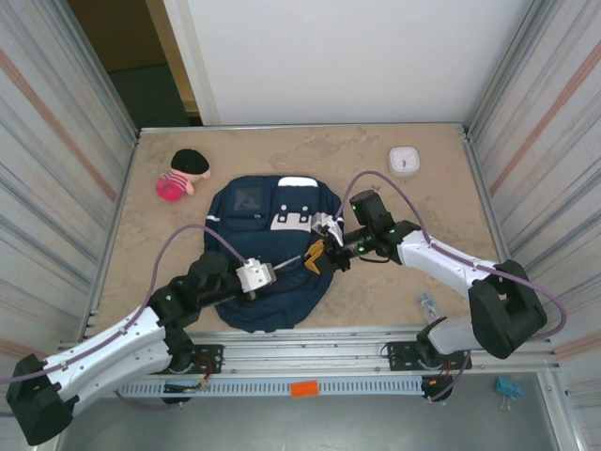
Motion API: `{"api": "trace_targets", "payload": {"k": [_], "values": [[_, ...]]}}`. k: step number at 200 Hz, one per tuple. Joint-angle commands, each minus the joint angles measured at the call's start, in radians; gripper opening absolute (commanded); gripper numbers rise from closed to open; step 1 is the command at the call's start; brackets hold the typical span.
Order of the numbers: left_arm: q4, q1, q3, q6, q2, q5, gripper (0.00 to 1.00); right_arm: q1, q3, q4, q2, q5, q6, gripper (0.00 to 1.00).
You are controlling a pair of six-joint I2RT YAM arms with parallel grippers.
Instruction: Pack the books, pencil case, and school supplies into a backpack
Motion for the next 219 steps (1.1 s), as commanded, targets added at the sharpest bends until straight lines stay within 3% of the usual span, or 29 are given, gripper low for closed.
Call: {"api": "trace_targets", "payload": {"k": [1,11,28,54,78,115,179,204,219], "values": [[0.157,0.006,0.000,-0.029,-0.042,0.063,0.00,-0.019,0.039,-0.115,-0.016,-0.074,-0.040,0.25],[0.158,0.007,0.000,-0.030,-0.042,0.069,0.00,-0.033,0.027,-0.096,-0.032,-0.055,-0.033,0.36],[0.157,0.007,0.002,-0.030,-0.040,0.082,0.00,-0.057,-0.001,-0.034,-0.054,0.004,-0.012,0.42],[0.162,0.008,0.002,-0.030,-0.033,0.100,0.00,-0.067,0.003,0.030,-0.045,0.072,0.014,0.61],[0.171,0.010,0.002,-0.036,-0.023,0.103,0.00,-0.065,0.048,0.047,0.016,0.060,0.029,0.69],[0.174,0.019,0.008,-0.045,-0.020,0.106,0.00,-0.057,0.086,-0.025,0.096,0.000,0.018,0.68],[0.211,0.048,-0.012,-0.074,-0.037,0.069,0.00,-0.046,0.079,-0.177,0.039,-0.097,-0.025,0.42],[0.211,0.050,-0.010,-0.080,-0.037,0.085,0.00,-0.046,0.080,-0.137,0.050,-0.085,-0.016,0.42],[0.209,0.051,-0.010,-0.084,-0.043,0.091,0.00,-0.044,0.089,-0.110,0.069,-0.064,-0.005,0.51]]}}
